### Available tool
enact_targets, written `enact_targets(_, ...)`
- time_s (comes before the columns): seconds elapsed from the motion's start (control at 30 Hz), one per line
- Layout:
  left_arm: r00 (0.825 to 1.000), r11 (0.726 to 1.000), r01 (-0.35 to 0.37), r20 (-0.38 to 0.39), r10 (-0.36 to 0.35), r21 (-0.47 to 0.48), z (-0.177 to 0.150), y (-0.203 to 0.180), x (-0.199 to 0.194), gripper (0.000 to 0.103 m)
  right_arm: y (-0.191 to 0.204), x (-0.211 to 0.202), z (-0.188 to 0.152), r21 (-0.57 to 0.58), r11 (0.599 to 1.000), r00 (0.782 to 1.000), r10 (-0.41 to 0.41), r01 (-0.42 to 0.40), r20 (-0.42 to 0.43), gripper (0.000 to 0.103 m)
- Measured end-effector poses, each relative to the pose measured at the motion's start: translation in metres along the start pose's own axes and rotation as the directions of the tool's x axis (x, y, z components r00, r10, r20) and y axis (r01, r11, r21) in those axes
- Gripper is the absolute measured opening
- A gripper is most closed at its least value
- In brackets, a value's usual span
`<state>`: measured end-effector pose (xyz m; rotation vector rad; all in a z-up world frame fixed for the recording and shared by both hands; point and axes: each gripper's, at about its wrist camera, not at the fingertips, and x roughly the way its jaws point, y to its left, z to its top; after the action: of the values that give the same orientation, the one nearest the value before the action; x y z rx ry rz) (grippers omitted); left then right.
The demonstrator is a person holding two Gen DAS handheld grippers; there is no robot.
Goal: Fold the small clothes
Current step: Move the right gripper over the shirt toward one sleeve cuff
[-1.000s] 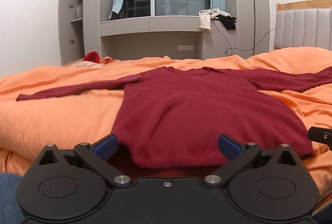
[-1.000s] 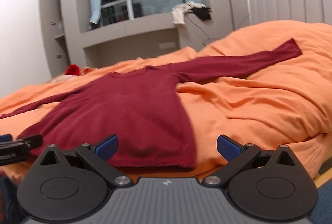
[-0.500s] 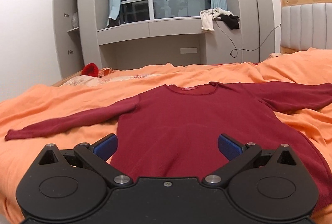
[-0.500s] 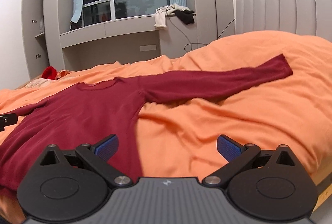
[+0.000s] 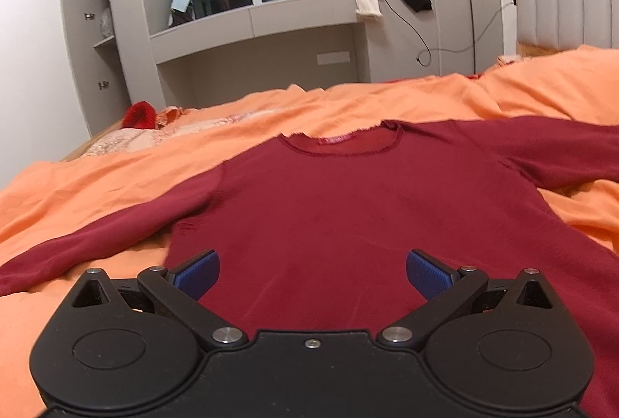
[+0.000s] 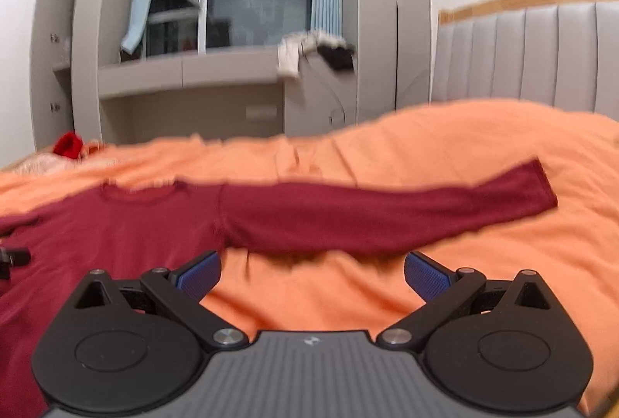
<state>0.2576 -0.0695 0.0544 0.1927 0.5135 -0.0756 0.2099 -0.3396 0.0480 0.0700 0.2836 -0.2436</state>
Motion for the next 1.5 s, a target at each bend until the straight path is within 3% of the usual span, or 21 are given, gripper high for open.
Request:
enact_targets(0.17, 0.999, 1.000, 0.018, -0.035, -0.018, -0.009, -0.009, 0.002, 0.023, 0.103, -0.027, 0.030, -0.005, 0.079, 0.997, 0.999, 0.021, -0.023, 0.025, 0.103)
enact_targets(0.53, 0.996, 0.999, 0.042, -0.082, -0.044, -0.031, -0.020, 0.006, 0.038, 0.103, -0.079, 0.083, -0.008, 0.243, 0.968, 0.997, -0.072, 0.065, 0.022, 0.103)
enact_targets(0.73, 0.994, 0.997, 0.056, -0.094, -0.061, -0.057, -0.023, 0.009, 0.043, 0.103, -0.087, 0.106, -0.006, 0.196, 0.974, 0.994, -0.111, 0.112, -0.015, 0.103)
enact_targets(0.9, 0.994, 0.997, 0.057, -0.090, -0.062, -0.056, -0.026, 0.008, 0.044, 0.103, -0.095, 0.110, -0.009, 0.218, 0.970, 0.993, -0.096, 0.109, -0.069, 0.103)
enact_targets(1.03, 0.995, 0.998, 0.051, -0.080, -0.054, -0.042, -0.031, 0.006, 0.045, 0.103, -0.091, 0.113, -0.009, 0.165, 0.954, 0.965, -0.232, 0.250, -0.124, 0.103)
enact_targets(1.2, 0.996, 0.998, 0.051, -0.073, -0.054, -0.047, -0.033, 0.005, 0.046, 0.103, -0.093, 0.110, -0.002, 0.120, 0.947, 0.954, -0.292, 0.298, -0.065, 0.103)
enact_targets(1.3, 0.996, 0.998, 0.048, -0.069, -0.052, -0.047, -0.034, 0.005, 0.046, 0.103, -0.112, 0.115, 0.002, 0.176, 0.935, 0.952, -0.301, 0.307, -0.061, 0.103)
enact_targets(1.4, 0.997, 0.998, 0.043, -0.065, -0.046, -0.039, -0.036, 0.004, 0.046, 0.103, -0.145, 0.116, 0.006, 0.302, 0.875, 0.924, -0.375, 0.379, -0.074, 0.102)
enact_targets(1.5, 0.997, 0.999, 0.038, -0.060, -0.040, -0.032, -0.037, 0.002, 0.046, 0.103, -0.174, 0.115, 0.006, 0.454, 0.793, 0.905, -0.416, 0.407, -0.086, 0.094)
